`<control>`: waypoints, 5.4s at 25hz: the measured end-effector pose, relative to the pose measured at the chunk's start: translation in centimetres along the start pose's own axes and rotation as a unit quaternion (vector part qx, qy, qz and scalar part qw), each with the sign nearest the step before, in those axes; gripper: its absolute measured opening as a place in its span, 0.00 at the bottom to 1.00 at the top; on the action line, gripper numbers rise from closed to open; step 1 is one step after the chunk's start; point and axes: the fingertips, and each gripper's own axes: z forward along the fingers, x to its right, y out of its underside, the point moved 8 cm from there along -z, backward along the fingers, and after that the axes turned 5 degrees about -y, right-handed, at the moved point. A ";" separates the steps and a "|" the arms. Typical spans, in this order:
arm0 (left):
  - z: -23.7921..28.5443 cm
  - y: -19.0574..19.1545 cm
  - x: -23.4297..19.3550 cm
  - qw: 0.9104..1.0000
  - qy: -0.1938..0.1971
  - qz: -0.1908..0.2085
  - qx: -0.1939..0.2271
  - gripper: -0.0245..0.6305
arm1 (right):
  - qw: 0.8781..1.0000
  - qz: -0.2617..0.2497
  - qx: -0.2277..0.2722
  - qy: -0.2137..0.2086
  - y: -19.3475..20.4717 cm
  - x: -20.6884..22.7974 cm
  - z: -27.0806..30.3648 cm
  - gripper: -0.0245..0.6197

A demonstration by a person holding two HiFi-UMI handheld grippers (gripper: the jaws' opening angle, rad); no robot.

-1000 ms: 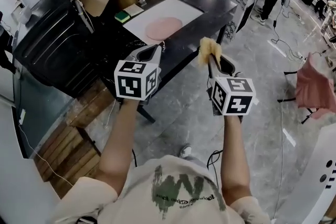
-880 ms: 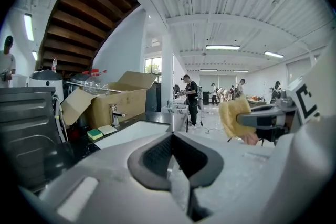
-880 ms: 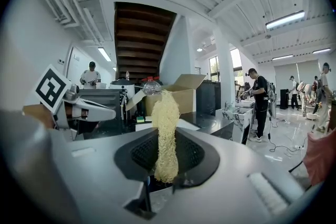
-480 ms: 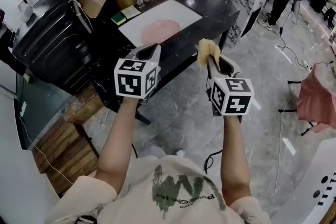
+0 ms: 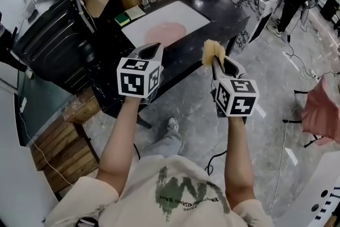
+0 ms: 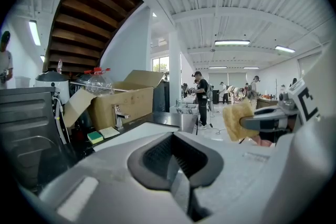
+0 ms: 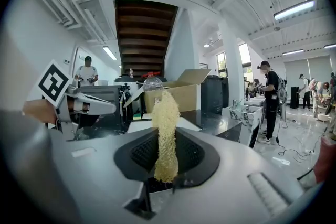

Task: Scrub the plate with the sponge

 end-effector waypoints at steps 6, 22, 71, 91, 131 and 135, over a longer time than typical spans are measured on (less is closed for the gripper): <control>2.8 -0.3 -1.7 1.000 -0.015 -0.009 -0.002 0.04 | 1.000 -0.008 -0.010 -0.016 -0.5 1.4 3.5 0.13; 14.7 -2.6 -10.1 0.995 -0.077 -0.051 -0.024 0.04 | 0.994 -0.047 -0.043 -0.087 -5.7 5.7 20.4 0.13; 22.6 -1.4 -19.3 0.931 -0.335 -0.144 -0.024 0.04 | 0.910 -0.142 -0.074 -0.382 -11.2 5.1 47.2 0.13; 19.9 3.8 -21.1 0.929 -0.317 -0.183 -0.047 0.04 | 0.840 -0.203 -0.168 -0.475 -3.5 -3.0 48.3 0.13; 21.7 6.1 -22.8 0.939 -0.293 -0.158 -0.086 0.04 | 0.767 -0.179 -0.366 -0.496 12.3 -5.9 52.2 0.14; 22.1 6.0 -22.9 0.940 -0.292 -0.154 -0.087 0.04 | 0.775 -0.163 -0.376 -0.481 12.8 -5.3 52.9 0.14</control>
